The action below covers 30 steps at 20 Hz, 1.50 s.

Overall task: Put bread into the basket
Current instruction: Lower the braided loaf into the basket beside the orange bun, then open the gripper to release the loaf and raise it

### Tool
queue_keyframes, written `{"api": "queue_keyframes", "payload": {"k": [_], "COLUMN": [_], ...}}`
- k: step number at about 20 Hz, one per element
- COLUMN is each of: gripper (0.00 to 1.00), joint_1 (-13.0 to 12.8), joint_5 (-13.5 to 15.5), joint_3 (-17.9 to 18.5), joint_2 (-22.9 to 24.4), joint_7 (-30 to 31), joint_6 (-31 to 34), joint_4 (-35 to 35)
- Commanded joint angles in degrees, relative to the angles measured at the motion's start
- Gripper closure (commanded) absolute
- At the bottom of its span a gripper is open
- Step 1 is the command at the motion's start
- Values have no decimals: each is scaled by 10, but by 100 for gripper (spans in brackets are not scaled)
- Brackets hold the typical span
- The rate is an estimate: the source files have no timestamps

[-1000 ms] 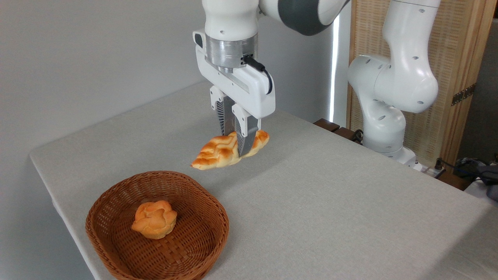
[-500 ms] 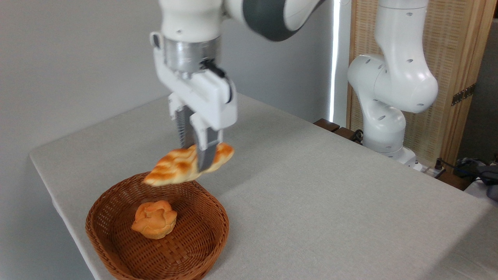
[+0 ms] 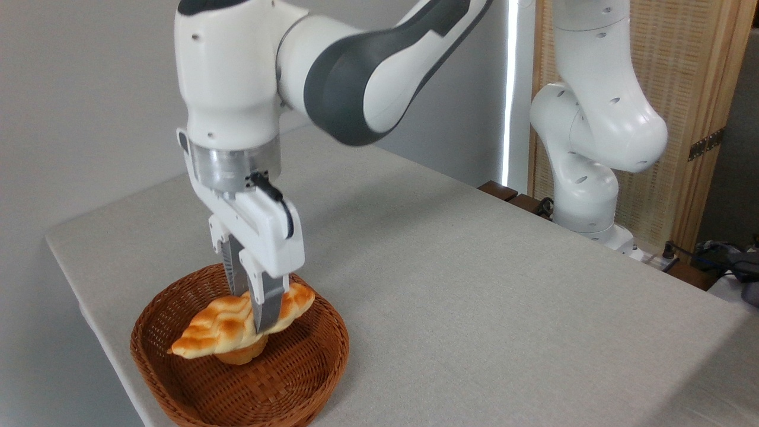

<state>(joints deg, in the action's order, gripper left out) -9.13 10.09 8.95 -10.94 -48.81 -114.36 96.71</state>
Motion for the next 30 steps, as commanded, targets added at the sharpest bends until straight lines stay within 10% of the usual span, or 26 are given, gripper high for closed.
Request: {"api": "queue_keyframes", "payload": {"k": [1, 6, 30], "gripper": [44, 0, 0], "joint_1": [-1, 3, 19], "joint_5": [14, 10, 41], "joint_3": [-1, -12, -11], "joint_2": [-28, -40, -30], "joint_7": [-8, -9, -37], "joint_6": [-10, -13, -4], "joint_4": [-11, -10, -10]}}
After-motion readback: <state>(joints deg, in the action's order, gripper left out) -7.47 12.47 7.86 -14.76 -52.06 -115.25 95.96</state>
